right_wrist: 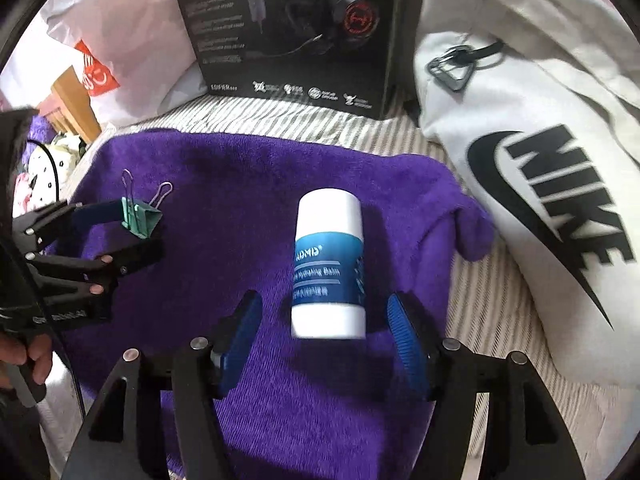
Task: Organize rigid objects
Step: 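Open both grippers to set the clip and balm on the towel, then withdraw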
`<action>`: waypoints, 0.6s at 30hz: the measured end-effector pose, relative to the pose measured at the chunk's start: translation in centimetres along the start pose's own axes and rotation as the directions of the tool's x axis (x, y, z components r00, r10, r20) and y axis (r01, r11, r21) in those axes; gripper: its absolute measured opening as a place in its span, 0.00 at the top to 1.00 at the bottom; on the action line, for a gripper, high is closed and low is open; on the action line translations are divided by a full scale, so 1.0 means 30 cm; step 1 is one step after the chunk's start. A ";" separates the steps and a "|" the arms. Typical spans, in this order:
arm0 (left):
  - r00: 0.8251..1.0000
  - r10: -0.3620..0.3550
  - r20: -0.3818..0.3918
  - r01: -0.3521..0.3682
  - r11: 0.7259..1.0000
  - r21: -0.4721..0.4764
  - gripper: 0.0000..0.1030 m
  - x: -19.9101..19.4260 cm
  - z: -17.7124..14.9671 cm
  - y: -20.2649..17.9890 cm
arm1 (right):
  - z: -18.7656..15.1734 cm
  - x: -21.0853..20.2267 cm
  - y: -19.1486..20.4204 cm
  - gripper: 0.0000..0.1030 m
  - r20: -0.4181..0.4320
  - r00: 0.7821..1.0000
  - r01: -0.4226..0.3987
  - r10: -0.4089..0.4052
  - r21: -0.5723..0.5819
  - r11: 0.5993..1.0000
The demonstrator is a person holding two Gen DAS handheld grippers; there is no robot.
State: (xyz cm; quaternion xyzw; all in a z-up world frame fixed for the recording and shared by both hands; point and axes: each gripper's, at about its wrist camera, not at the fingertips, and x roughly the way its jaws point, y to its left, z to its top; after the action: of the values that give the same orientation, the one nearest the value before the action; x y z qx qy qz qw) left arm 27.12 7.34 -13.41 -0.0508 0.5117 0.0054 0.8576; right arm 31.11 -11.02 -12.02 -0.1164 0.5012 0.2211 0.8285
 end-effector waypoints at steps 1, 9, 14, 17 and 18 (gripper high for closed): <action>1.000 -0.008 -0.003 0.008 1.000 -0.011 0.25 -0.008 -0.007 0.004 | -0.008 -0.018 -0.003 0.37 0.006 1.000 -0.002 0.002 0.010 1.000; 0.990 -0.080 0.113 0.077 0.997 0.026 0.25 -0.254 -0.169 -0.028 | -0.116 -0.249 0.009 0.37 0.080 0.997 0.000 -0.003 0.035 0.999; 0.986 -0.108 0.126 0.098 0.992 0.082 0.25 -0.360 -0.325 -0.073 | -0.221 -0.349 0.020 0.34 0.098 0.995 0.003 -0.008 0.055 0.998; 0.988 -0.110 0.110 0.101 0.991 0.085 0.25 -0.372 -0.406 -0.075 | -0.288 -0.388 0.024 0.34 0.102 0.995 0.003 -0.010 0.071 0.998; 0.989 -0.111 0.096 0.103 0.991 0.083 0.25 -0.377 -0.432 -0.077 | -0.318 -0.401 0.023 0.34 0.100 0.995 0.001 -0.009 0.082 0.997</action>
State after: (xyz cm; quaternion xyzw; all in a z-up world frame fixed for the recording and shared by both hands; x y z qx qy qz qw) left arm 10.50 4.32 -9.40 -0.0446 0.4645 -0.0581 0.8825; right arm 18.55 -17.37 -5.88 -0.0723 0.4673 0.2040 0.8572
